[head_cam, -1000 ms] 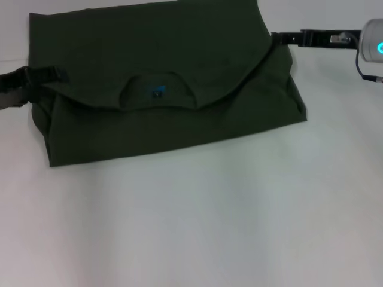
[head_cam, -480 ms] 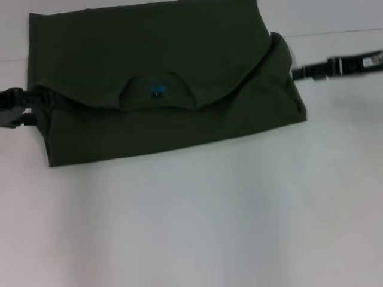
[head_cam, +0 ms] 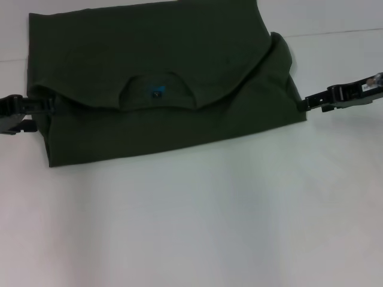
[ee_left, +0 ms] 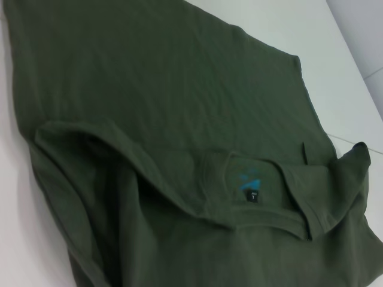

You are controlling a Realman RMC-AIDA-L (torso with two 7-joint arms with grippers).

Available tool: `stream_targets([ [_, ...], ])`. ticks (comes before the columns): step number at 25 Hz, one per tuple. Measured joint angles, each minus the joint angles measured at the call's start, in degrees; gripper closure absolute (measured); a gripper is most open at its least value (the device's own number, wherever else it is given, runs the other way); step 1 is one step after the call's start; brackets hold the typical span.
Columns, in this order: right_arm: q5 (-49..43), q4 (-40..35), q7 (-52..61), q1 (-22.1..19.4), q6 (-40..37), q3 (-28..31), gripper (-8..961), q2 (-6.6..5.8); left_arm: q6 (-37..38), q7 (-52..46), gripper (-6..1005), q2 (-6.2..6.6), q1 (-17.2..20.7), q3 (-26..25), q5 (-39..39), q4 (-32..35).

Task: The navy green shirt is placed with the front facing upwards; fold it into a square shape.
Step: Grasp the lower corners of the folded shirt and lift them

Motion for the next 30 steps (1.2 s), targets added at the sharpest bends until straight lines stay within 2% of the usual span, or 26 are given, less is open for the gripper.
stream_targets([
  [2,-1.11,-0.09,0.31,0.29,1.9,0.0,206,0.82,0.12,0.0,52,-0.07,0.07,-0.01,-0.03,-0.02],
  [3,-2.09,-0.06,0.37,0.66,4.03,0.01,206,1.71,0.12,0.0,52,-0.09,0.09,0.0,-0.04,-0.03],
  [4,-2.09,-0.06,0.37,0.66,4.03,0.01,206,1.71,0.13,0.0,52,-0.12,0.12,-0.01,-0.05,-0.03],
  [13,-7.68,1.7,0.36,4.0,11.48,-0.02,207,5.37,-0.22,0.04,53,-0.63,1.15,0.0,-0.34,-0.03],
  [22,-11.45,5.74,0.46,6.34,15.92,-0.28,207,6.34,-0.21,0.17,53,-0.87,1.79,-1.38,-0.53,-0.03],
  [30,-14.66,5.5,2.84,6.4,16.87,-0.73,207,6.49,-0.37,0.18,53,-1.36,1.95,-1.43,-0.43,0.05],
])
